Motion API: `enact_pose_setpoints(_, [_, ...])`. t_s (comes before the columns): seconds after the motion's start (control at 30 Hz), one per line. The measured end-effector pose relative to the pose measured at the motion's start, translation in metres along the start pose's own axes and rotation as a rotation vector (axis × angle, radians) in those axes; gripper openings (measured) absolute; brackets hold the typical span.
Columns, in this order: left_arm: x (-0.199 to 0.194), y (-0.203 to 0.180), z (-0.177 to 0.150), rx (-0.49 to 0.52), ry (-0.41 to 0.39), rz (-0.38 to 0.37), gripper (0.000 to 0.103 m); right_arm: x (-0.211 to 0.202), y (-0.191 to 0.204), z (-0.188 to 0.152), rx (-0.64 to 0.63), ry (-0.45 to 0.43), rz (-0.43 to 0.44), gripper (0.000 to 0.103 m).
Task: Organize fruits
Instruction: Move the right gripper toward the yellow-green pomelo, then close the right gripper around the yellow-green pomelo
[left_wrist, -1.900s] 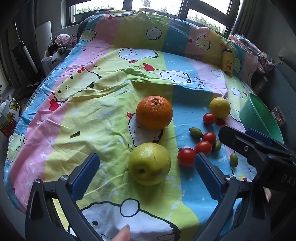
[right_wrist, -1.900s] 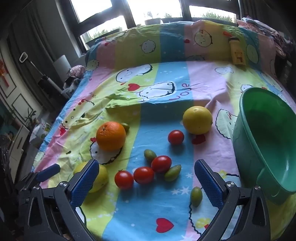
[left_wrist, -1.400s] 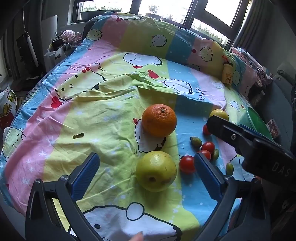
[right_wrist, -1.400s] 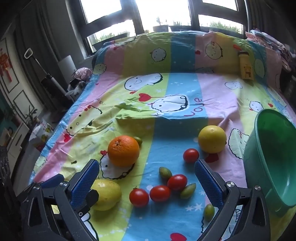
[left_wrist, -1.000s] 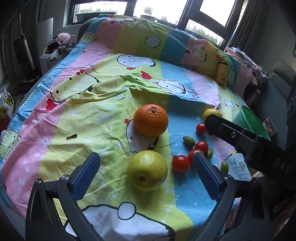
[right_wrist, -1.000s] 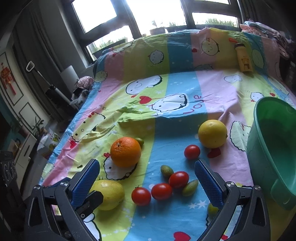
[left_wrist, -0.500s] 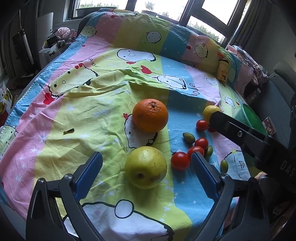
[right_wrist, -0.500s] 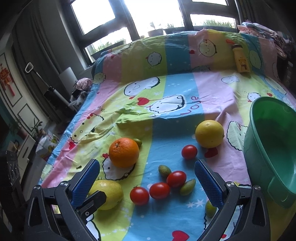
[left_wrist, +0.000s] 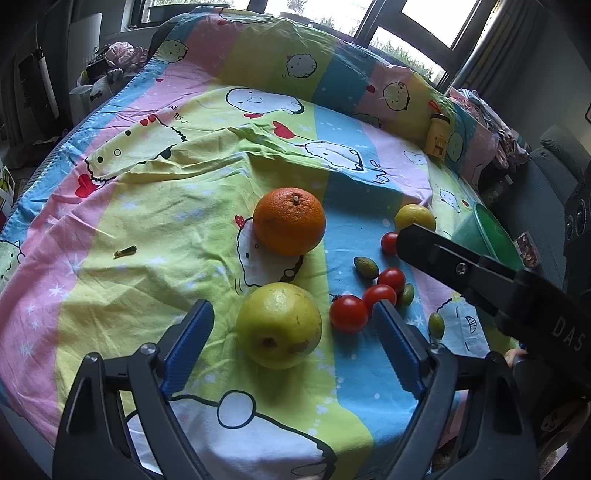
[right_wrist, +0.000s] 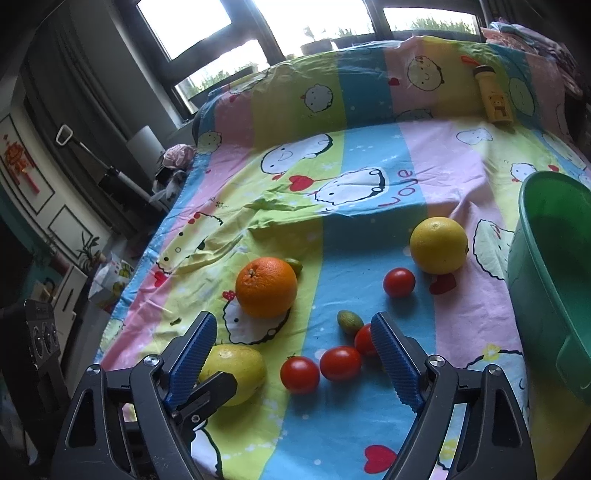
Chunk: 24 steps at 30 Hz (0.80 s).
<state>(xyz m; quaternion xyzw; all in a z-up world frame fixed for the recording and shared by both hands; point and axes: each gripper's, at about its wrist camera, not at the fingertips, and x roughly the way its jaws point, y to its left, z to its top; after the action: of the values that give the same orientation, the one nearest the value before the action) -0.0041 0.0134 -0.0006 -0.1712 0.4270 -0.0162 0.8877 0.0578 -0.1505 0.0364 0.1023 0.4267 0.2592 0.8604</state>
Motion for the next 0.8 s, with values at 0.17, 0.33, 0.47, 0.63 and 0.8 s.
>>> enact_pose_setpoints(0.17, [0.001, -0.001, -0.001, 0.002, 0.018, -0.018, 0.080, 0.002, -0.001, 0.000, 0.023, 0.025, 0.026, 0.085])
enact_pose_setpoints(0.33, [0.003, -0.004, -0.002, 0.016, 0.028, -0.017, 0.073, 0.007, -0.001, -0.001, 0.037, 0.067, 0.046, 0.079])
enact_pose_setpoints(0.47, [0.004, -0.004, -0.002, 0.023, 0.039, -0.017, 0.069, 0.013, 0.002, -0.004, 0.054, 0.117, 0.087, 0.074])
enact_pose_setpoints(0.63, [0.005, -0.003, -0.001, 0.025, 0.042, -0.007, 0.067, 0.025, 0.005, -0.007, 0.081, 0.190, 0.128, 0.069])
enact_pose_setpoints(0.8, [0.009, 0.001, -0.002, 0.014, 0.064, 0.004, 0.067, 0.033, 0.011, -0.010, 0.085, 0.243, 0.172, 0.069])
